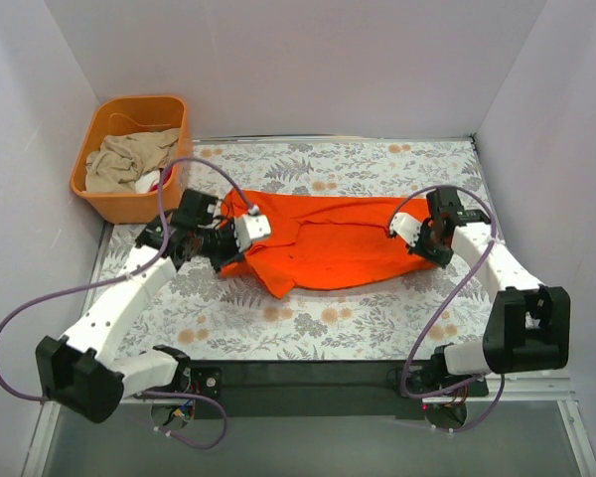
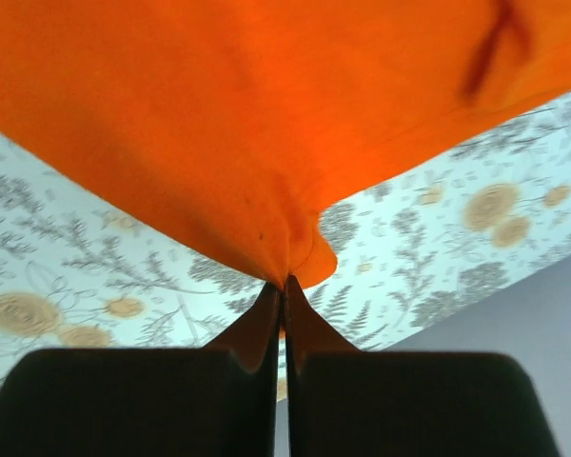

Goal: Fold and stack the t-shirts
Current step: Fold the tshirt

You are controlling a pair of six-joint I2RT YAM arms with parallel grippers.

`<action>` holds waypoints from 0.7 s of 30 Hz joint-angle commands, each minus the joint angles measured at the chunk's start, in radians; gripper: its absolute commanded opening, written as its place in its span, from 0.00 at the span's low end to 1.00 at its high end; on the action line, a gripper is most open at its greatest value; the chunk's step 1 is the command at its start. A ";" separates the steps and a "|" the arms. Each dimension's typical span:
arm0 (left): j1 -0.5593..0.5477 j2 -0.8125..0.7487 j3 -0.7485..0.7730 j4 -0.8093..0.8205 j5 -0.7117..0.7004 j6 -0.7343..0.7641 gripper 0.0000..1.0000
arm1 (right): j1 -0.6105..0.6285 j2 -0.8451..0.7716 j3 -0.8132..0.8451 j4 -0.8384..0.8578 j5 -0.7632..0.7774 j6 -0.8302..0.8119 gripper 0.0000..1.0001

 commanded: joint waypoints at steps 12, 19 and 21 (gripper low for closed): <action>0.153 0.475 0.373 0.310 0.013 -0.115 0.00 | -0.059 0.374 0.408 -0.030 -0.040 -0.037 0.01; 0.165 0.598 0.409 0.407 -0.006 -0.171 0.00 | -0.074 0.552 0.545 -0.030 -0.040 -0.038 0.01; 0.167 0.633 0.415 0.410 -0.010 -0.174 0.00 | -0.076 0.588 0.563 -0.029 -0.038 -0.038 0.01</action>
